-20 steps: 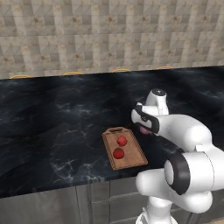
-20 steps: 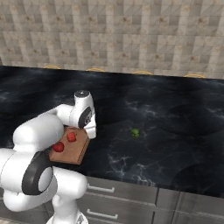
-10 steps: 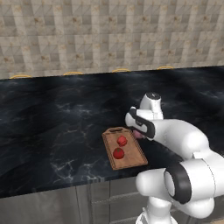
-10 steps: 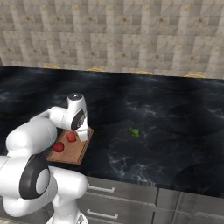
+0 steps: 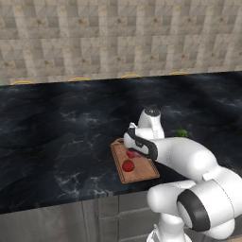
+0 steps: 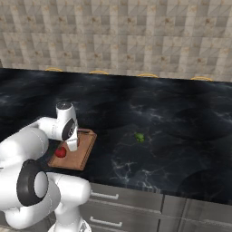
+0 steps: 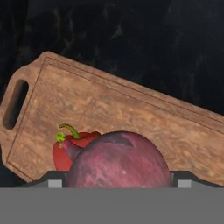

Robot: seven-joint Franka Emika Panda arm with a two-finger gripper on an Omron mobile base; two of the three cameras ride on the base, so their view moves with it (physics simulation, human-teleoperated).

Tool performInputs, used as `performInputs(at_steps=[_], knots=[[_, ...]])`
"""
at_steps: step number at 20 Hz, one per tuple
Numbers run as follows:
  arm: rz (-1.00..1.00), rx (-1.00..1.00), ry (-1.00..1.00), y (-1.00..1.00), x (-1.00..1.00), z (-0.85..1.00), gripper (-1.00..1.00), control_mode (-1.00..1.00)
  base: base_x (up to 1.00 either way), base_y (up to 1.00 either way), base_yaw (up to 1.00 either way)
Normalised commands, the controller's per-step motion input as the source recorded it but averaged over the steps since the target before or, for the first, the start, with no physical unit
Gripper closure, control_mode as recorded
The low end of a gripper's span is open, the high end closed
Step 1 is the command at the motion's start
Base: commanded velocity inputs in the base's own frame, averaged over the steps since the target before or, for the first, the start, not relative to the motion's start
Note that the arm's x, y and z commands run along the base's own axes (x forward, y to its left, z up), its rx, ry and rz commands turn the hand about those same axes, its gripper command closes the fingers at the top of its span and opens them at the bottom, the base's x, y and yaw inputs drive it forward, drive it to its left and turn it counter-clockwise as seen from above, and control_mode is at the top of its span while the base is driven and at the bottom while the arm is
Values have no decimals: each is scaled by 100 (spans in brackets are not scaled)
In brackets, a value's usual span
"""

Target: Place the avocado, onion, tomato, and bell pepper on the cutting board.

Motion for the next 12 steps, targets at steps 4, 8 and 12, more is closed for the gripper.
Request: performInputs(at_steps=[4,8,12], knots=[[0,0,3,0,-14,-31,100,-100,0,0,0],[0,1,1,-2,-11,-24,100,-100,0,0,0],[0,1,0,0,-4,-25,100,-100,0,0,0]])
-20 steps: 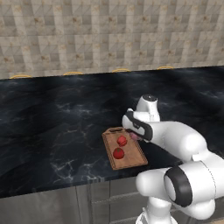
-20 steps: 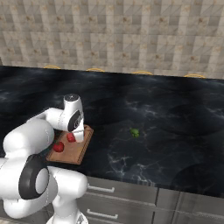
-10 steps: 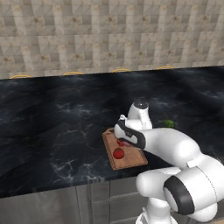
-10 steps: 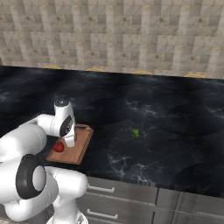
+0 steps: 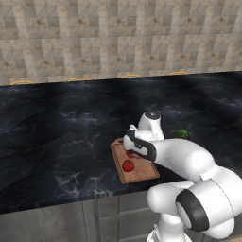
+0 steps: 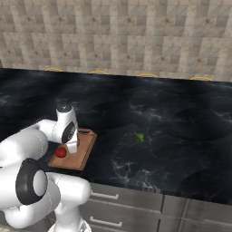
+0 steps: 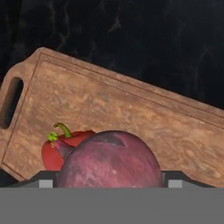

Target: Place the avocado, onion, tomato, and bell pepper on the cutting board.

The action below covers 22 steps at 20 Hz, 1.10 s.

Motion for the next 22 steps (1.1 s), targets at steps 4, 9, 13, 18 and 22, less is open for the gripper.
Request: performInputs(at_steps=[4,9,13,18,22], knots=[[-1,13,-2,-15,-12,22,100,-100,0,0,0],[-1,25,0,-38,-25,76,100,-100,0,0,0],[1,6,0,-13,-43,23,100,-100,0,0,0],[0,-2,1,9,-6,-25,100,-100,0,0,0],[0,-8,4,26,12,-56,100,-100,0,0,0]])
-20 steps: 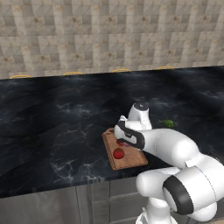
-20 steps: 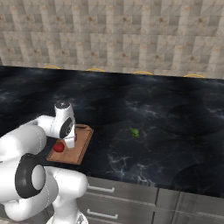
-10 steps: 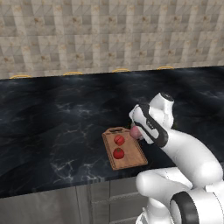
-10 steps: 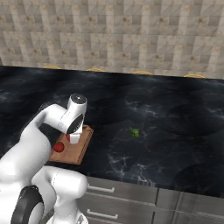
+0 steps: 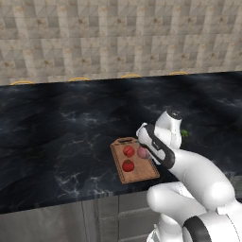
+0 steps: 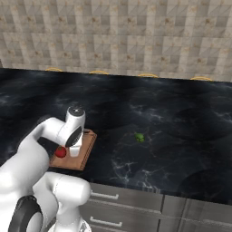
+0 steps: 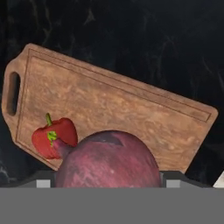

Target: Place the avocado, onion, tomato, and bell pepper on the cutting board.

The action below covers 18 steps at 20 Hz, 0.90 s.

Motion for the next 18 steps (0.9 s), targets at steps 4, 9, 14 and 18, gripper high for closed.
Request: performInputs(at_steps=[4,9,14,18], knots=[[0,-8,1,15,13,-32,100,-100,0,0,0],[0,-6,4,-8,10,-25,100,-100,0,0,0],[0,-4,6,2,13,-20,100,-100,0,0,0],[0,-1,6,22,18,-20,100,-100,0,0,0]])
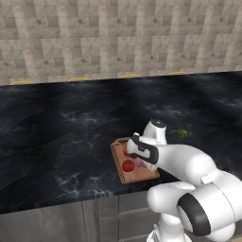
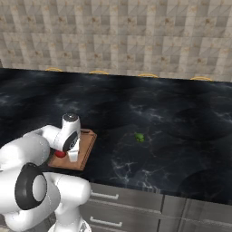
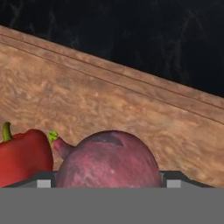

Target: Place the avocado, onion, tomato, and bell pepper on the cutting board.

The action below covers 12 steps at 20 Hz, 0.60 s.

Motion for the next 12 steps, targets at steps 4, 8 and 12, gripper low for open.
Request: performInputs(at_steps=[4,8,12], knots=[[0,-1,4,15,12,-27,100,-100,0,0,0],[0,-4,0,-2,0,-29,100,-100,0,0,0],[0,0,0,0,0,0,-100,-100,0,0,0]])
